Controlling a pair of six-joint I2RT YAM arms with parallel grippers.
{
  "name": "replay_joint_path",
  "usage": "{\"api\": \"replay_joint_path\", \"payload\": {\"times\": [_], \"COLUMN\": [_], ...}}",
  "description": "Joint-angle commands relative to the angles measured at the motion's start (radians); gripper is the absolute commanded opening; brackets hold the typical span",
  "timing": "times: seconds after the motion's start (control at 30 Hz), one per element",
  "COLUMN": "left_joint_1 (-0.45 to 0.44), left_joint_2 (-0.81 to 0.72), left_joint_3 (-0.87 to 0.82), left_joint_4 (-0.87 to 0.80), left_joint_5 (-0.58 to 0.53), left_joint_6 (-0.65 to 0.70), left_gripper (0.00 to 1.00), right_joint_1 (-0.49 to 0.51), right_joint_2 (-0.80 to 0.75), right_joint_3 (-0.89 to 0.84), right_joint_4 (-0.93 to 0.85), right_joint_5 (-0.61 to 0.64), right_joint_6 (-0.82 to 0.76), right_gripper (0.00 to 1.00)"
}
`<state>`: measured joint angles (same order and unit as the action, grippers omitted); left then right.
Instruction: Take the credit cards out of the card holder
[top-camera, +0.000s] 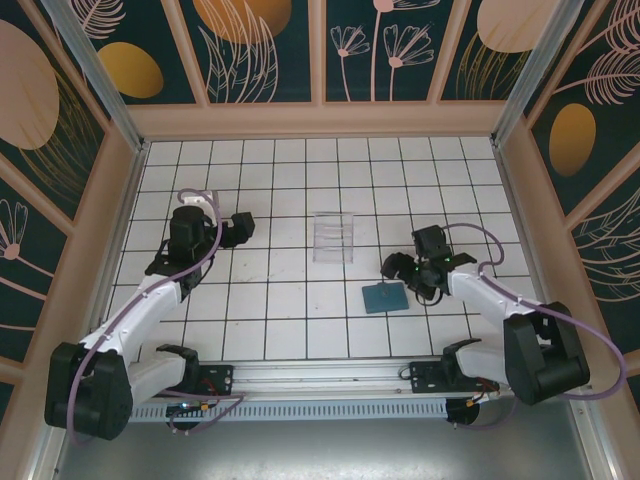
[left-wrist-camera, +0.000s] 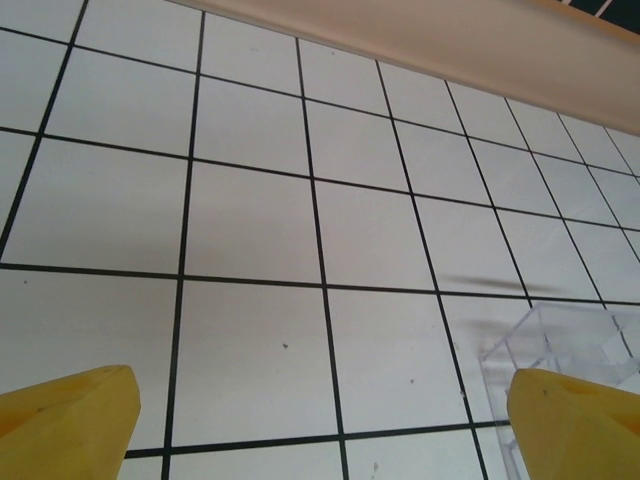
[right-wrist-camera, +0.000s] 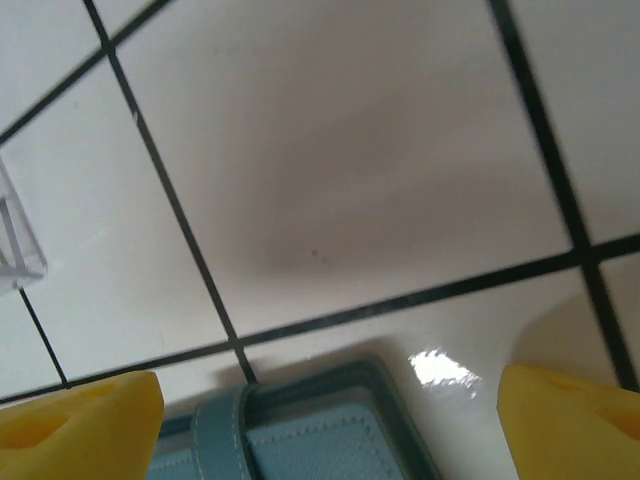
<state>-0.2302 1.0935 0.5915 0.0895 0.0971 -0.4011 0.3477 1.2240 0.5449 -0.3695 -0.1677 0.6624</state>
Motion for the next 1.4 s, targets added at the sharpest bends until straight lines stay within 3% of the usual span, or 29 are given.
{"api": "replay_joint_path", "payload": {"times": [0.0, 0.43, 0.93, 1.37], "left_joint_1": [-0.003, -0.004, -0.003, -0.004], "left_joint_2": [-0.025, -0.012, 0.001, 0.032], "left_joint_3": [0.019, 0.022, 0.004, 0.049], "left_joint_4": [-0.045, -0.059, -0.083, -0.094], "left_joint_5": [0.033, 0.077, 0.112, 0.137], "left_joint_6": [-0.020, -0.032, -0.055, -0.054], "left_gripper": [0.95, 0.94, 0.95, 0.95], "right_joint_1": [0.057, 0.274, 0.504, 0.501], "right_joint_2": [-0.012, 0.116, 0.443, 0.323], "right_joint_3": [-0.002, 0.131, 0.442, 0.428], "right_joint_4": [-0.009, 0.056, 0.095, -0.044], "right_joint_5": [-0.041, -0.042, -0.041, 0.094], "right_joint_6": [0.039, 0.058, 0.023, 0.053], "right_gripper": [0.87, 0.87, 0.87, 0.88]}}
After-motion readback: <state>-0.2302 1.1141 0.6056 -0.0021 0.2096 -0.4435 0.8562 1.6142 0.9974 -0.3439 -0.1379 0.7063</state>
